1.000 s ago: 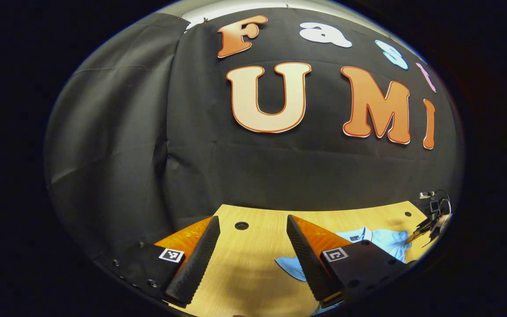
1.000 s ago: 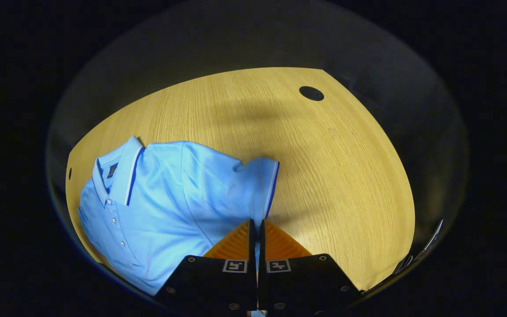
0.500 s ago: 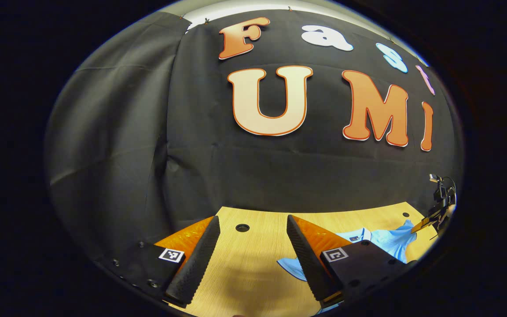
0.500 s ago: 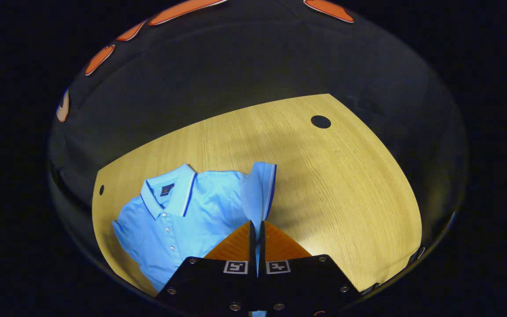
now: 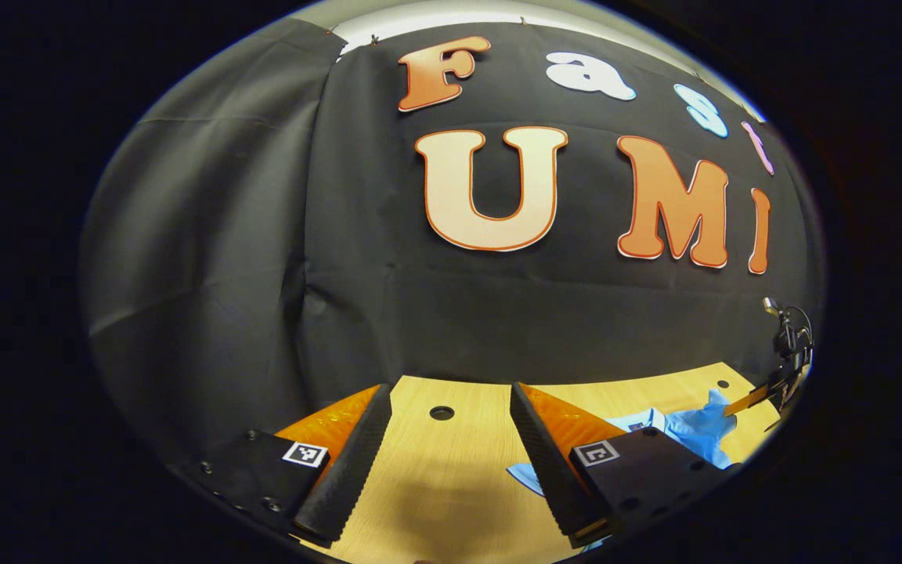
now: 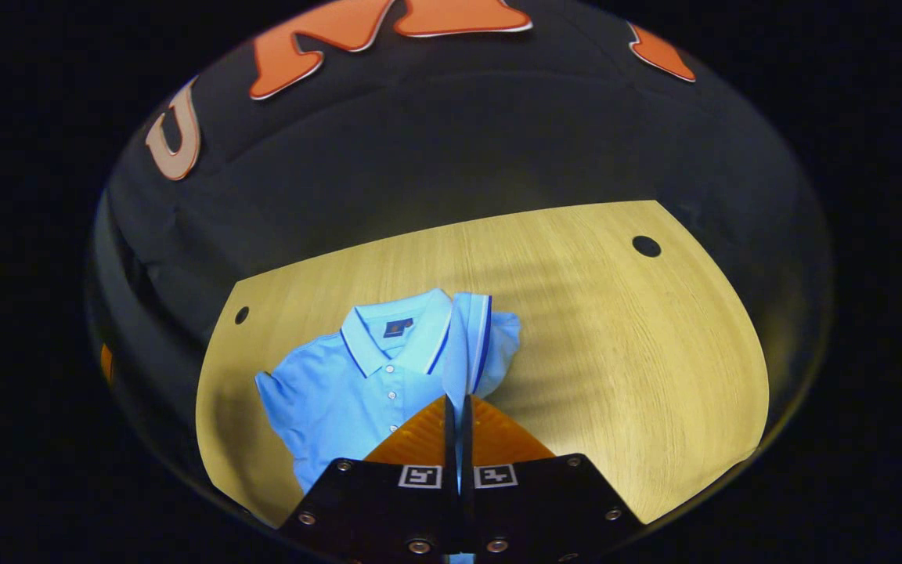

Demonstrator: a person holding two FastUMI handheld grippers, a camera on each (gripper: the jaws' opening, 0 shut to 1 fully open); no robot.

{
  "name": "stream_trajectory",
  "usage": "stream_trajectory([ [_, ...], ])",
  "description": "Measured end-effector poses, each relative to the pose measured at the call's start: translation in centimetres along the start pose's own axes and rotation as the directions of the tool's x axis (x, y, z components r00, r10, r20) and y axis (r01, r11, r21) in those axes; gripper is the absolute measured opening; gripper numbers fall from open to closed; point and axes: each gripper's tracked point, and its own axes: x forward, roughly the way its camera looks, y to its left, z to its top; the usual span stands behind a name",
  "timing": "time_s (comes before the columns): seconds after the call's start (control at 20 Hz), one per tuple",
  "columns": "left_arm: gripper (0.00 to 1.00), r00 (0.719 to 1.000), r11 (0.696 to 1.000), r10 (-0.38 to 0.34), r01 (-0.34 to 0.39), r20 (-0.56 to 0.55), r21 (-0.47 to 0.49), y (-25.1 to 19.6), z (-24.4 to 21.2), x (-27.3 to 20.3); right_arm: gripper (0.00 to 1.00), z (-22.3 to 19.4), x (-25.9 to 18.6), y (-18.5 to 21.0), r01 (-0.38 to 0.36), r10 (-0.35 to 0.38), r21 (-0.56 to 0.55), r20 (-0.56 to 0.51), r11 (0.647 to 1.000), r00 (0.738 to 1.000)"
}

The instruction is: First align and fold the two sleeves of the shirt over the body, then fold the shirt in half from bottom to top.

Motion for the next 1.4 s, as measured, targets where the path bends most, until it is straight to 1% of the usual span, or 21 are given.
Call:
stream_trajectory([
  [0.1, 0.98, 1.000, 1.000, 0.006, -0.006, -0.008, -0.006, 0.9, -0.2, 0.0, 0.00, -1.2, 0.3, 2.1, -0.035, 0.036, 0.021, -0.026, 0.999, 0.999],
  [0.2, 0.98, 1.000, 1.000, 0.014, -0.014, -0.016, -0.011, 1.8, -0.4, 0.0, 0.01, -2.1, 0.7, 2.8, -0.046, 0.046, 0.002, -0.032, 0.999, 0.998],
  [0.4, 0.97, 0.999, 0.999, 0.027, -0.028, -0.034, -0.023, 3.0, -1.5, 0.1, 0.02, -3.9, 0.9, 6.6, -0.139, 0.138, -0.026, -0.050, 0.990, 0.989],
  [0.5, 0.97, 0.999, 0.999, 0.027, -0.028, -0.044, -0.027, 3.2, -1.7, 0.1, 0.02, -4.7, 1.4, 7.0, -0.151, 0.149, -0.029, -0.069, 0.988, 0.986],
  [0.55, 0.99, 0.999, 0.999, 0.028, -0.029, -0.047, -0.027, 3.2, -1.9, 0.2, 0.02, -4.9, 1.5, 6.9, -0.152, 0.149, -0.035, -0.075, 0.988, 0.986],
  [0.6, 0.98, 0.998, 0.999, 0.028, -0.029, -0.049, -0.025, 3.3, -2.0, 0.1, 0.03, -5.1, 1.4, 7.2, -0.158, 0.154, -0.039, -0.078, 0.987, 0.985],
  [0.65, 0.98, 0.998, 0.999, 0.028, -0.030, -0.050, -0.025, 3.3, -2.1, 0.1, 0.03, -5.2, 1.4, 7.5, -0.178, 0.175, -0.039, -0.083, 0.983, 0.981],
  [0.7, 0.99, 0.998, 0.999, 0.027, -0.029, -0.053, -0.027, 3.2, -2.2, 0.1, 0.05, -5.6, 1.3, 8.3, -0.207, 0.203, -0.033, -0.089, 0.978, 0.975],
  [0.75, 0.99, 0.998, 0.999, 0.027, -0.028, -0.058, -0.031, 3.2, -2.3, 0.2, 0.13, -5.8, 0.8, 9.1, -0.230, 0.226, -0.025, -0.092, 0.973, 0.970],
  [0.8, 0.99, 0.998, 0.999, 0.024, -0.026, -0.062, -0.034, 3.0, -2.5, 0.2, 0.11, -5.7, 0.7, 9.8, -0.244, 0.241, -0.021, -0.091, 0.970, 0.966],
  [0.85, 0.99, 0.998, 0.999, 0.022, -0.024, -0.064, -0.037, 2.9, -2.4, 0.2, 0.37, -5.7, 0.8, 9.8, -0.247, 0.244, -0.027, -0.085, 0.969, 0.966],
  [0.9, 0.99, 0.998, 0.999, 0.019, -0.021, -0.065, -0.037, 2.6, -2.5, 0.3, 0.42, -5.8, 0.6, 9.4, -0.240, 0.236, -0.041, -0.081, 0.970, 0.968],
  [0.95, 0.99, 0.998, 0.999, 0.015, -0.018, -0.066, -0.036, 2.2, -2.5, 0.4, 0.60, -5.7, 0.5, 9.1, -0.235, 0.230, -0.059, -0.075, 0.970, 0.970],
  [1.0, 0.99, 0.998, 0.999, 0.011, -0.013, -0.066, -0.035, 1.8, -2.4, 0.4, 0.73, -5.7, 0.3, 8.8, -0.226, 0.221, -0.080, -0.068, 0.971, 0.973],
  [1.05, 0.99, 0.998, 0.999, 0.006, -0.009, -0.067, -0.035, 1.4, -2.3, 0.4, 0.98, -5.5, 0.1, 8.3, -0.211, 0.207, -0.093, -0.060, 0.973, 0.977],
  [1.2, 0.98, 0.996, 0.999, -0.010, 0.007, -0.085, -0.040, -0.4, -2.6, 0.9, 0.98, -4.4, -0.4, 7.1, -0.170, 0.169, -0.117, -0.019, 0.978, 0.985],
  [1.3, 0.98, 0.993, 0.999, -0.024, 0.018, -0.116, -0.047, -1.6, -3.3, 1.4, 0.98, -3.1, -1.0, 6.4, -0.153, 0.156, -0.120, 0.023, 0.981, 0.987],
  [1.4, 0.99, 0.989, 0.997, -0.025, 0.015, -0.146, -0.074, -2.7, -4.0, 1.8, 0.98, -1.8, -2.0, 5.8, -0.139, 0.147, -0.118, 0.062, 0.983, 0.987],
])
